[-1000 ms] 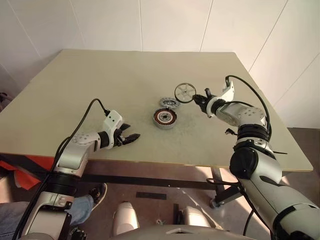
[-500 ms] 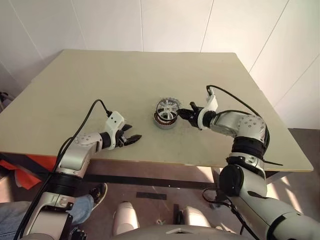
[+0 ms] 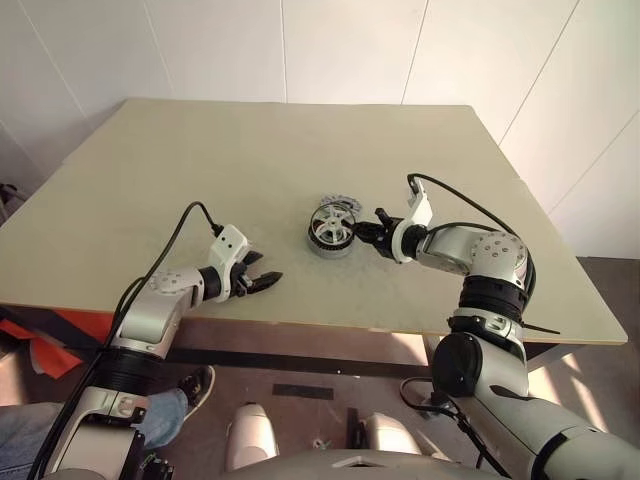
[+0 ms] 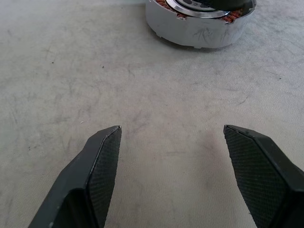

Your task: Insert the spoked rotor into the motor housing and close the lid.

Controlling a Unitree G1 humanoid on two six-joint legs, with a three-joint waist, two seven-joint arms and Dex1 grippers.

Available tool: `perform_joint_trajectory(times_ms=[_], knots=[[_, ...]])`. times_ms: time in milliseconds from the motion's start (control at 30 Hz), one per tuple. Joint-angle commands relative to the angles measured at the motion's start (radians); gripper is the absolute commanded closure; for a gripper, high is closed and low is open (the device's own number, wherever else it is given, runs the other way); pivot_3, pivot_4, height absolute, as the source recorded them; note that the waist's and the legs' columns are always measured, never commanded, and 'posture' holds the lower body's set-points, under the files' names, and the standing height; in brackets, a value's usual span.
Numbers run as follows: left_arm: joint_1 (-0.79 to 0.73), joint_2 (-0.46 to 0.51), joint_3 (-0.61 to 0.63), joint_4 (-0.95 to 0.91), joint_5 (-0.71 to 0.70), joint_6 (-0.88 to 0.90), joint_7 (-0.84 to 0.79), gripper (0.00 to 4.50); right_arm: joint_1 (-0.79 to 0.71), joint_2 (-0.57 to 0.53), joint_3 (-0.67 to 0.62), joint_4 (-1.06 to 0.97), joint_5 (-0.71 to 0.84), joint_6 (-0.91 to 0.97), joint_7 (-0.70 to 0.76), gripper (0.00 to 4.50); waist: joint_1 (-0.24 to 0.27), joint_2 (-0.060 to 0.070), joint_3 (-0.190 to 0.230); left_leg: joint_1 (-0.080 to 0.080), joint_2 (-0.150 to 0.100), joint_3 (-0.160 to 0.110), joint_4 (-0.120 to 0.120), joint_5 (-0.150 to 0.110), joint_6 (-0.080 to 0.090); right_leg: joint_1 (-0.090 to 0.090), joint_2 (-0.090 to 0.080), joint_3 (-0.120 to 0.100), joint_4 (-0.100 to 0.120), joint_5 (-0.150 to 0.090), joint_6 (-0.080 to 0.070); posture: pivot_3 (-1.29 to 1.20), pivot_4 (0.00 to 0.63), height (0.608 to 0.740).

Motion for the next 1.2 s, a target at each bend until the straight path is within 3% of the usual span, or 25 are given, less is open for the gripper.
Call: perform_joint_trajectory(times_ms=[33,167,467,733,967,1067,1200], knots=[[-0.016,0.007,0.01,-0.024,-0.002,-0.017,-0.001,0.85,-0.004,0.0,-0.001,-0.046,0.01,0.003,0.005,4.23,0.0,0.0,0.0,0.0,0.0,0.0,0.0,0.0,0.0,0.0,0.0,0.0,0.0,0.0,0.0,0.0,0.0,0.74],[-0.018,0.008,0.01,-0.021,-0.001,-0.018,-0.002,0.85,-0.002,-0.001,-0.001,-0.034,-0.001,-0.001,0.005,4.23,0.0,0.0,0.0,0.0,0.0,0.0,0.0,0.0,0.0,0.0,0.0,0.0,0.0,0.0,0.0,0.0,0.0,0.74],[-0.014,0.012,0.014,-0.019,0.003,-0.02,0.001,0.85,-0.008,-0.005,0.024,-0.052,-0.009,-0.007,0.018,1.26,0.0,0.0,0.0,0.0,0.0,0.0,0.0,0.0,0.0,0.0,0.0,0.0,0.0,0.0,0.0,0.0,0.0,0.74],[-0.015,0.011,0.013,-0.016,0.002,-0.021,-0.001,0.85,-0.005,-0.028,0.054,-0.089,-0.023,-0.05,0.048,1.26,0.0,0.0,0.0,0.0,0.0,0.0,0.0,0.0,0.0,0.0,0.0,0.0,0.0,0.0,0.0,0.0,0.0,0.74],[-0.027,0.002,0.011,-0.002,0.004,-0.029,0.003,0.85,0.008,-0.096,0.258,-0.195,-0.099,-0.233,0.221,1.26,0.001,0.0,0.0,0.0,0.0,0.0,0.0,0.0,-0.001,0.0,0.0,0.0,0.0,0.0,0.0,0.0,0.0,0.74],[-0.03,-0.002,0.009,0.0,0.006,-0.031,0.004,0.85,0.024,-0.1,0.336,-0.184,-0.137,-0.3,0.276,1.85,0.0,0.0,0.0,0.001,0.0,0.0,0.0,0.0,0.0,0.0,0.0,0.0,0.0,0.0,0.0,0.0,0.0,0.74],[-0.031,-0.005,0.01,0.002,0.007,-0.031,0.008,0.85,0.042,-0.066,0.393,-0.148,-0.142,-0.317,0.332,3.28,0.0,0.0,0.0,0.0,0.0,0.0,0.0,0.0,0.0,0.0,0.0,0.0,0.0,0.0,0.0,0.0,0.0,0.74]])
